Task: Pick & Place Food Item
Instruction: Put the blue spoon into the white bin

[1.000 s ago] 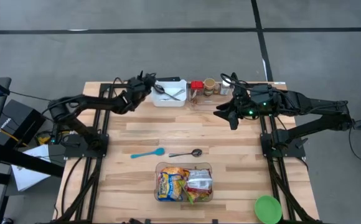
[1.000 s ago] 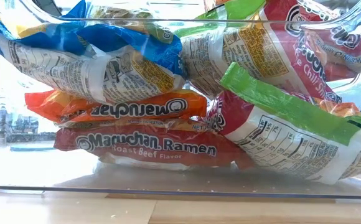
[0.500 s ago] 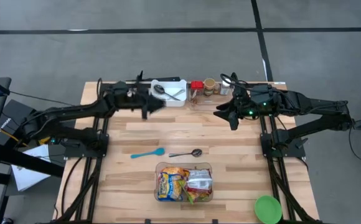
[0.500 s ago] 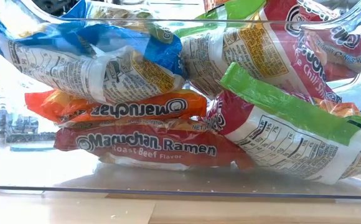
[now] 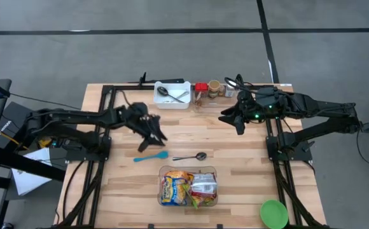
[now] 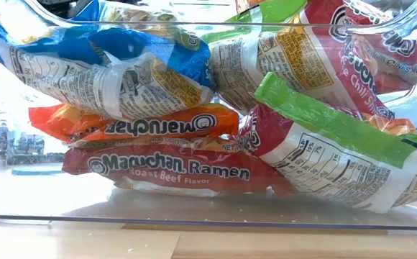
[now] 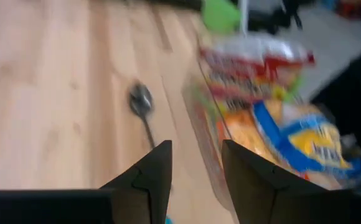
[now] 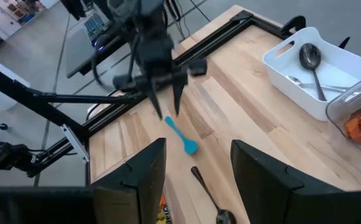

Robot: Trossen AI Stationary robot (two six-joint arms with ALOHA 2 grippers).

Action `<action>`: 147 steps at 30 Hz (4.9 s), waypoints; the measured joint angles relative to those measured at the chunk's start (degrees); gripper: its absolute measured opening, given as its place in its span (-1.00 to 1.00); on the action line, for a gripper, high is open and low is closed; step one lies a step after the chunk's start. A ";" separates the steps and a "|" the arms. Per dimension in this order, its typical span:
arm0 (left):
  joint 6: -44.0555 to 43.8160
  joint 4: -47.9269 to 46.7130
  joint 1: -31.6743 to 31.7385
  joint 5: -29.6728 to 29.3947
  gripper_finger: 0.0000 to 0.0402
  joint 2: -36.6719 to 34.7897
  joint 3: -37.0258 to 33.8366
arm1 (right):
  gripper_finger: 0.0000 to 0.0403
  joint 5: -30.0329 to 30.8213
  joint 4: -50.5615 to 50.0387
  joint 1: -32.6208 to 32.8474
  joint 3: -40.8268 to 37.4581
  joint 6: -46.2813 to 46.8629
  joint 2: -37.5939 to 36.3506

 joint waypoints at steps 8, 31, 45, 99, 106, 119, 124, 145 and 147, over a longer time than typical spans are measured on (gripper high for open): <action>2.23 -1.29 -3.52 0.03 -0.38 9.25 0.00 | -0.13 -0.04 -0.05 0.38 0.00 0.17 0.00; 10.35 0.57 -1.05 -2.04 -0.24 22.27 0.00 | -0.13 -0.15 -3.39 1.14 0.00 1.70 0.00; 12.30 1.17 -0.38 -1.97 -0.33 22.99 -0.72 | -0.13 -0.11 -3.69 1.14 0.00 2.40 -0.01; 6.59 11.27 2.25 -4.28 -0.99 22.09 -2.25 | -0.13 0.00 -4.77 1.14 0.00 4.28 -0.02; 1.86 16.02 8.56 -9.55 -0.99 12.99 -2.25 | -0.13 0.00 -4.92 1.08 0.00 4.24 0.00; -33.50 39.28 19.22 -35.45 -0.99 12.66 -2.25 | -0.13 1.54 -4.94 1.06 0.00 3.18 0.46; -47.15 43.14 17.67 -49.88 -0.99 15.84 -2.25 | -0.13 1.53 -4.86 1.06 0.00 3.17 1.87; -76.81 28.70 12.35 -80.24 -1.00 19.91 -0.46 | -0.13 0.92 -3.84 0.97 0.00 1.45 3.44; -76.91 27.84 12.97 -80.43 -1.00 20.12 0.36 | -0.13 0.96 -3.86 0.71 0.00 1.04 3.49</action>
